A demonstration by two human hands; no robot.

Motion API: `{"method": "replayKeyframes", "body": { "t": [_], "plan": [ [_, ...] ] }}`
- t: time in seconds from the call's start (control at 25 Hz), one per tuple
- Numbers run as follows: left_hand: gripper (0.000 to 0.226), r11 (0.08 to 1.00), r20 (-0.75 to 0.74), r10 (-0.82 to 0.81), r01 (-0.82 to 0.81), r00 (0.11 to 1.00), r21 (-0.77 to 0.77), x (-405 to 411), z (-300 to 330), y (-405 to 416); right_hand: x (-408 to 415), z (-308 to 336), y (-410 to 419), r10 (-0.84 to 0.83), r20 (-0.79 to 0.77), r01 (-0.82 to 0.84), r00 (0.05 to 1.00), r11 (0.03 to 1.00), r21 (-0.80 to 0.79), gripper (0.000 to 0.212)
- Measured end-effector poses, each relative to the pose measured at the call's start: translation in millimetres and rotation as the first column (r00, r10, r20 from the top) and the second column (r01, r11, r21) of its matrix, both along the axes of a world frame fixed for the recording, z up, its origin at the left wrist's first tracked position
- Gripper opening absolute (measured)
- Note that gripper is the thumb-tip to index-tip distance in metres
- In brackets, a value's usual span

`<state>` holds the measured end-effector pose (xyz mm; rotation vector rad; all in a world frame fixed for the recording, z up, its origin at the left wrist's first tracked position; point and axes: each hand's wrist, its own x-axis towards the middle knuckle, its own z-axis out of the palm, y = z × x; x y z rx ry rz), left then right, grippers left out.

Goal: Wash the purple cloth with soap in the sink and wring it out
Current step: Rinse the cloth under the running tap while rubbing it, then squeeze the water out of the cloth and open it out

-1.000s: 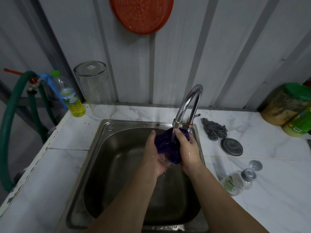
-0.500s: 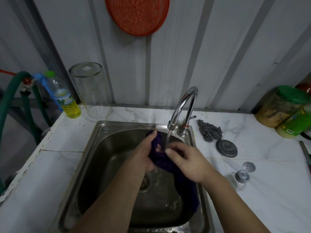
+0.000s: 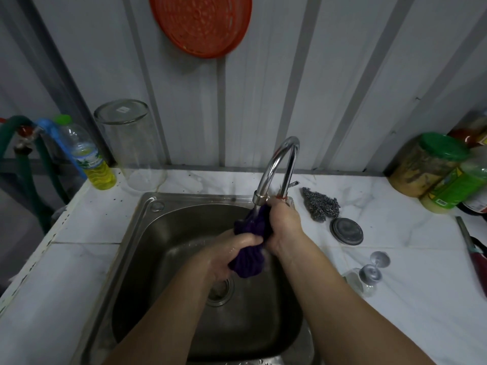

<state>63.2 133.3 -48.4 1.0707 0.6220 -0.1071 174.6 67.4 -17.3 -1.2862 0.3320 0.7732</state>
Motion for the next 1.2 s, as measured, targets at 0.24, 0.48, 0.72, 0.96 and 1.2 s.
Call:
{"method": "replayKeyframes", "body": {
  "t": [0.24, 0.48, 0.72, 0.96, 1.2],
  "plan": [
    [0.043, 0.943, -0.090, 0.221, -0.236, 0.971, -0.235, -4, -14, -3, 68, 9, -9, 0.044, 0.248, 0.032, 0.968, 0.955, -0.295, 0.026],
    [0.048, 0.936, 0.037, 0.152, -0.132, 0.988, -0.327, 5, -10, 1, 114, -2, 8, 0.012, 0.034, -0.009, 0.999, 0.996, -0.085, 0.069],
    [0.039, 0.941, 0.060, 0.153, -0.127, 0.986, -0.312, 16, 0, 6, 121, -16, 14, 0.024, 0.054, -0.023, 0.998, 0.999, -0.026, 0.071],
    [0.035, 0.953, 0.023, 0.132, -0.121, 0.991, -0.279, 21, 4, 7, 117, -18, 17, 0.339, 0.207, -0.329, 0.918, 0.941, -0.081, 0.094],
    [0.029, 0.907, 0.006, 0.192, -0.175, 0.981, -0.384, 13, 9, 0, 93, -24, 2, 0.078, 0.367, 0.029, 0.927, 0.960, -0.278, 0.058]
  ]
}}
